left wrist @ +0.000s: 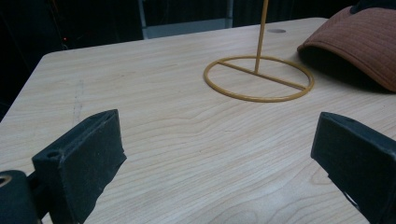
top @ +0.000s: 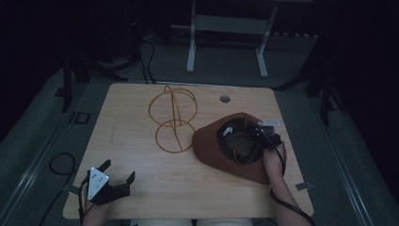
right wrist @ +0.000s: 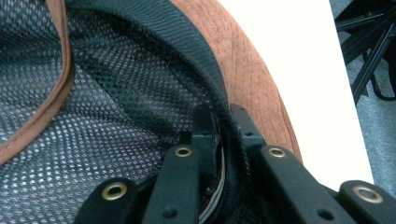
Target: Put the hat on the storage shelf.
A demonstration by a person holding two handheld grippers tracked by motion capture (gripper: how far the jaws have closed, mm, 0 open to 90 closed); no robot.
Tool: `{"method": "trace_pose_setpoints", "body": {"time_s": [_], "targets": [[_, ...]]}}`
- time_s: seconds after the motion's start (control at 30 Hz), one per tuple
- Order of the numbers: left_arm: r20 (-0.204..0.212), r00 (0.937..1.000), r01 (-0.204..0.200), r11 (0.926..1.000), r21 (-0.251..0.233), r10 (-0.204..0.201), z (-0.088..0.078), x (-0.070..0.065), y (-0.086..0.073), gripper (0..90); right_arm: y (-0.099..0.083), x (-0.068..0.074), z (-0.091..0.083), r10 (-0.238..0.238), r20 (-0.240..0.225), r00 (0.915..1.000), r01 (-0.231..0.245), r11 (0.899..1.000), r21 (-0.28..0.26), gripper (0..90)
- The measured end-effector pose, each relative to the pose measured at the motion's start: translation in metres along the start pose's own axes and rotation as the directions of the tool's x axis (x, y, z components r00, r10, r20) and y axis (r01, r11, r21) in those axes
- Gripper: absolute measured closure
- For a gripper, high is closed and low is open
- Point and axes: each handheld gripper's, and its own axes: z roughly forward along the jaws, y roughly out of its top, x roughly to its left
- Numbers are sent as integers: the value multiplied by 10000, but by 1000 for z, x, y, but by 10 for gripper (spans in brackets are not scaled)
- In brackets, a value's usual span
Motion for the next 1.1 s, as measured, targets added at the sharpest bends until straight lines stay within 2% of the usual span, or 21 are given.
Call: {"method": "trace_pose_setpoints", "body": {"time_s": [0.13,0.23,0.4,0.5,0.53,0.6,0.77,0.9,1.03,1.1], "targets": [[-50,10000,-35,10000,-43,35,0,0,0,29,2,-7,-12,494,-169,9986,-502,9974,-516,841],[-43,10000,4,10000,60,-4,1,0,0,29,6,-15,-26,1007,-466,9938,-1050,9891,-1030,841],[-22,10000,-75,10000,37,75,1,-1,0,29,12,-22,-46,1216,-862,9888,-1341,9783,-1578,841],[-4,10000,-39,10000,54,39,1,-1,0,30,14,-25,-58,1412,-1049,9844,-1598,9673,-1972,842],[-4,10000,-39,10000,54,39,1,-1,0,29,14,-25,-58,1412,-1049,9844,-1598,9673,-1972,842],[-42,10000,-63,10000,59,63,1,-1,0,29,18,-27,-70,1553,-1211,9804,-1802,9555,-2336,841],[-71,10000,-19,9999,128,20,2,-2,1,29,24,-28,-86,1547,-1283,9796,-1857,9408,-2836,842],[119,9999,75,9998,179,-78,2,-3,2,29,29,-30,-99,1578,-1376,9778,-1948,9268,-3210,841],[745,9959,499,9986,164,-510,2,-6,5,30,34,-33,-112,1550,-1392,9781,-1952,9152,-3526,841],[1002,9926,645,9969,442,-687,3,-9,8,29,37,-34,-118,1532,-1391,9784,-1946,9100,-3660,841]]}}
